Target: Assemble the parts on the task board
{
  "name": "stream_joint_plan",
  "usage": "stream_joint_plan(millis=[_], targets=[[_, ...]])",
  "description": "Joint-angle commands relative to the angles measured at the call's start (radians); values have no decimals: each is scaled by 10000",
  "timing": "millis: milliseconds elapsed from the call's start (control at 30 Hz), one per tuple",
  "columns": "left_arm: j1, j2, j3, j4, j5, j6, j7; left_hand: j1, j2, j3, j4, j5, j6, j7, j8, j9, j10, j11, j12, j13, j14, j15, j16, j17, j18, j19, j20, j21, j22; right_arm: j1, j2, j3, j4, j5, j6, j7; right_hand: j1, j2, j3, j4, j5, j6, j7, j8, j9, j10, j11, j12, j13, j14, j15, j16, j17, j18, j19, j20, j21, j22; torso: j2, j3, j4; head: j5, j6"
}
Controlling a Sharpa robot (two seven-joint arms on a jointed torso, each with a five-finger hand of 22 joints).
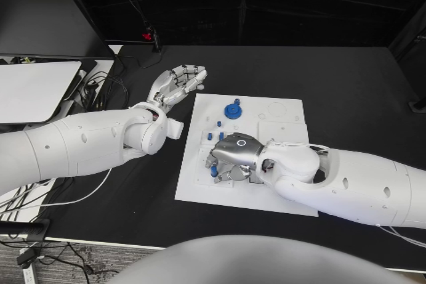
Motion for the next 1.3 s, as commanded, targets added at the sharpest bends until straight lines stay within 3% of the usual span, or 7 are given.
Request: stream_joint_plan(millis=[33, 467, 567, 767, 1033, 1200, 1300], targets=[[14, -8, 9, 16, 6, 89, 1312, -5, 119, 23, -3, 36, -62, 1382, 46, -9, -39, 4, 60, -10, -57, 19, 36, -9, -12, 48, 26, 8, -9, 12, 1, 2, 7, 205, -405, 302, -232, -55, -130, -11, -47, -105, 14, -20, 20, -104, -4, 21, 16, 584, 67, -154, 429, 226, -89, 55, -162, 548, 0, 0, -1, 0, 1], [11, -32, 9, 36, 6, 114, 1311, 3, 134, 17, -3, 51, -74, 1382, 59, -12, -50, 5, 83, -17, -64, 20, 55, -31, -13, 43, 27, 7, -22, -14, -388, 1, 126, 1146, -2387, 295, -956, -343, -473, 9, -45, -534, 118, -40, 10, -416, 84, 3, 15, 507, 123, -404, -11, 266, -117, 124, -375, 429, 4, 14, 0, -96, 1], [7, -49, 9, 42, 6, 117, 1311, 3, 134, 17, -3, 51, -74, 1382, 59, -12, -50, 5, 83, -17, -64, 20, 55, -31, -13, 43, 27, 7, -22, -15, -991, 11, 468, 3132, -3321, 631, -1214, -531, -496, 28, -41, -868, 176, -53, -4, -667, 146, 5, 16, 537, 167, -362, 59, 258, -86, 161, -359, 430, -6, 7, 17, -169, 1], [4, -42, 9, 25, 6, 106, 1306, 4, 135, 14, -3, 54, -78, 1382, 62, -13, -53, 5, 89, -18, -66, 20, 61, -36, -14, 46, 27, 7, -18, 247, -2202, 26, 1131, 7170, -4253, 1698, -1130, -229, -408, -35, -9, -858, 195, 34, 37, -529, 141, 189, 73, 590, 188, -260, 217, 242, -3, 192, -227, 490, 2, -14, 2, -337, 1], [4, 39, 9, 8, 6, 36, 1309, 8, 141, 13, -3, 58, -82, 1382, 67, -14, -56, 5, 98, -20, -67, 20, 68, -43, -14, 58, 26, 10, -1, 593, -3951, 17, 1811, 9555, -3845, 2539, -1391, 4, -774, -8, 412, -1008, -32, 75, 49, 543, -142, 982, 425, 535, -27, -378, -40, 310, -118, 41, -471, 414, -11, -51, 14, -798, 1], [4, 59, 9, 1, 6, -13, 1290, 12, 150, 13, -4, 61, -84, 1382, 72, -14, -56, 5, 107, -22, -66, 20, 76, -49, -13, 66, 26, 12, 9, 628, -4748, 5, 2131, 9813, -3252, 2146, -1950, -80, -1096, -8, 713, -1716, -147, 48, 29, 842, -303, 1843, 1047, -165, -162, -1555, -1969, 583, -968, -80, -2083, -251, -23, -66, -64, -1040, 1], [4, 93, 9, -12, 6, -29, 1292, 16, 159, 14, -5, 63, -85, 1382, 77, -14, -56, 5, 114, -23, -65, 20, 82, -54, -13, 67, 26, 13, 7, 635, -5145, -2, 2256, 9869, -2922, 1756, -2261, -108, -1354, -95, 1008, -2012, -177, 130, 50, 801, -397, 2867, 1858, -872, -209, -2391, -3156, 831, -2016, -102, -3821, -957, -22, -61, -22, -1311, 1]])
